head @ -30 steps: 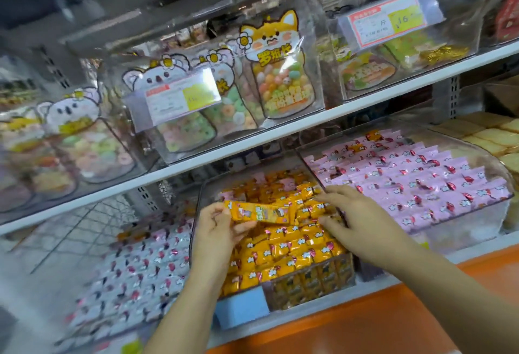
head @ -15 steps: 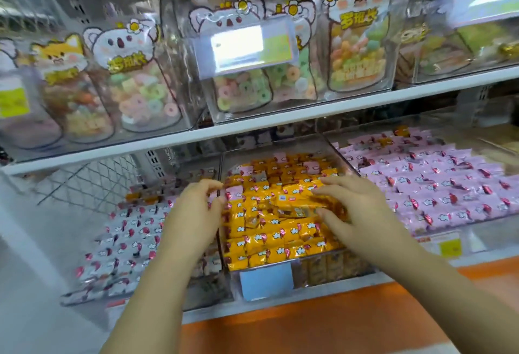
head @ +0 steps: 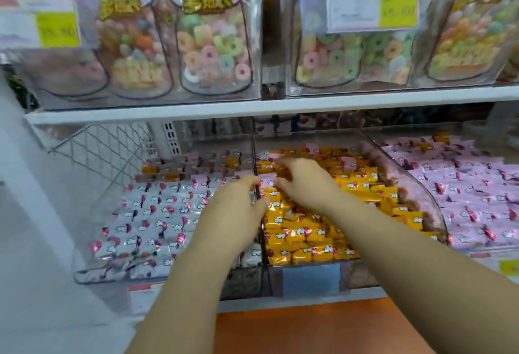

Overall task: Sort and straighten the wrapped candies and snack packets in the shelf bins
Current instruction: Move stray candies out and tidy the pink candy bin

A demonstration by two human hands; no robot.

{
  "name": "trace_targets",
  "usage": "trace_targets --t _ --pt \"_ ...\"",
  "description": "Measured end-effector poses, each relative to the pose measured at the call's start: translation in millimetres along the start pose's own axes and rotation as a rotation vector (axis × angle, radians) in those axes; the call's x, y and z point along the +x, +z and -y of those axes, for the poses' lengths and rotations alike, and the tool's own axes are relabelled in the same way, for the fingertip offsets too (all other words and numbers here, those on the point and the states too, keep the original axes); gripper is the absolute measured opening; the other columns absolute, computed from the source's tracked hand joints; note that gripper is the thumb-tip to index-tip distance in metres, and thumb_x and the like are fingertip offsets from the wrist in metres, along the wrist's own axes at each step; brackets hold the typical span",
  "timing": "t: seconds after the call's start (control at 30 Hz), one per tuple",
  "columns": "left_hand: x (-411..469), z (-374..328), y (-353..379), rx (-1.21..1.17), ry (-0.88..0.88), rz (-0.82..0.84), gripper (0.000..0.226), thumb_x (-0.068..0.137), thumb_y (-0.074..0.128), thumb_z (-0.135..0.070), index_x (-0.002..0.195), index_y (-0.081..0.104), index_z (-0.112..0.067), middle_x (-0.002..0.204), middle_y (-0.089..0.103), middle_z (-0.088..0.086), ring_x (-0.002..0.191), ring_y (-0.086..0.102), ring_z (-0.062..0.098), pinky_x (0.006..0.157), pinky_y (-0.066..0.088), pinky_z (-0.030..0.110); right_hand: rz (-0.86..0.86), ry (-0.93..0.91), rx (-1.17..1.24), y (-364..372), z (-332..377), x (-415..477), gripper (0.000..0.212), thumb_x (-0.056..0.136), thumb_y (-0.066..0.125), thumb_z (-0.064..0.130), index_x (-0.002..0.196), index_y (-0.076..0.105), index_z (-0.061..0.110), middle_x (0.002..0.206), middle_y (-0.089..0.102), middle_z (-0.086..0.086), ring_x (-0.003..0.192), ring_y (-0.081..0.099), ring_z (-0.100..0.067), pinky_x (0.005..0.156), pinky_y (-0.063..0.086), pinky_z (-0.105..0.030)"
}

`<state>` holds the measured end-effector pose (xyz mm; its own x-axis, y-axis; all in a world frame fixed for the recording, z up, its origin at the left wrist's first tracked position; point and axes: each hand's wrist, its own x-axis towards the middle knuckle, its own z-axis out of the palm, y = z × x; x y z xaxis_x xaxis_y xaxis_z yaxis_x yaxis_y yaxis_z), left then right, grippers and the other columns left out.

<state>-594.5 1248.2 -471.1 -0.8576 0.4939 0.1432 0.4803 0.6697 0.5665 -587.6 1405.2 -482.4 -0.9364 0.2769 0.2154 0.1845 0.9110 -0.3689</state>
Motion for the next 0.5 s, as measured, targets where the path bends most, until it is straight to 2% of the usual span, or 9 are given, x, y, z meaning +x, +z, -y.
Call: trace_targets --t 0.1,0.2,0.27,0.4,0.5 --pt "-5 0 2 -0.001 0.021 -0.022 0.044 0.095 0.052 -0.033 0.138 0.042 -0.032 0.127 0.058 -0.001 0.110 0.056 0.018 0.092 0.048 0.038 0.054 0.014 -0.090 11 -2 13 0.036 0.093 0.052 0.033 0.126 0.055 0.019 0.120 0.061 -0.007 0.106 0.058 -0.023 0.087 0.051 -0.037" --pt "-7 2 4 -0.038 0.030 -0.030 0.043 0.096 0.050 -0.033 0.137 0.041 -0.033 0.125 0.059 -0.002 0.105 0.059 0.018 0.087 0.052 0.041 0.006 0.005 -0.107 13 -4 21 0.019 0.093 0.052 0.027 0.107 0.063 0.022 0.107 0.065 -0.003 0.094 0.060 -0.019 0.081 0.053 -0.036" --pt "-8 2 5 -0.048 0.023 -0.030 0.043 0.096 0.050 -0.034 0.137 0.041 -0.034 0.124 0.060 -0.002 0.104 0.059 0.017 0.086 0.053 0.040 -0.015 0.000 -0.097 15 -6 23 0.011 0.094 0.050 0.024 0.094 0.061 0.024 0.099 0.065 -0.001 0.086 0.059 -0.018 0.077 0.053 -0.035" --pt "-7 2 6 -0.046 0.013 -0.025 0.043 0.096 0.050 -0.034 0.138 0.040 -0.033 0.111 0.064 0.000 0.094 0.063 0.019 0.083 0.054 0.042 -0.100 -0.020 0.071 12 -7 21 0.014 0.096 0.047 0.023 0.102 0.059 0.019 0.096 0.063 -0.001 0.085 0.058 -0.016 0.078 0.051 -0.033" --pt "-6 0 6 -0.009 0.019 -0.031 0.047 0.096 0.050 -0.032 0.140 0.036 -0.031 0.116 0.064 0.000 0.098 0.062 0.019 0.087 0.052 0.041 -0.213 -0.053 0.280 4 0 13 0.013 0.098 0.044 0.018 0.102 0.056 0.015 0.087 0.058 0.003 0.075 0.057 -0.008 0.065 0.044 -0.016"
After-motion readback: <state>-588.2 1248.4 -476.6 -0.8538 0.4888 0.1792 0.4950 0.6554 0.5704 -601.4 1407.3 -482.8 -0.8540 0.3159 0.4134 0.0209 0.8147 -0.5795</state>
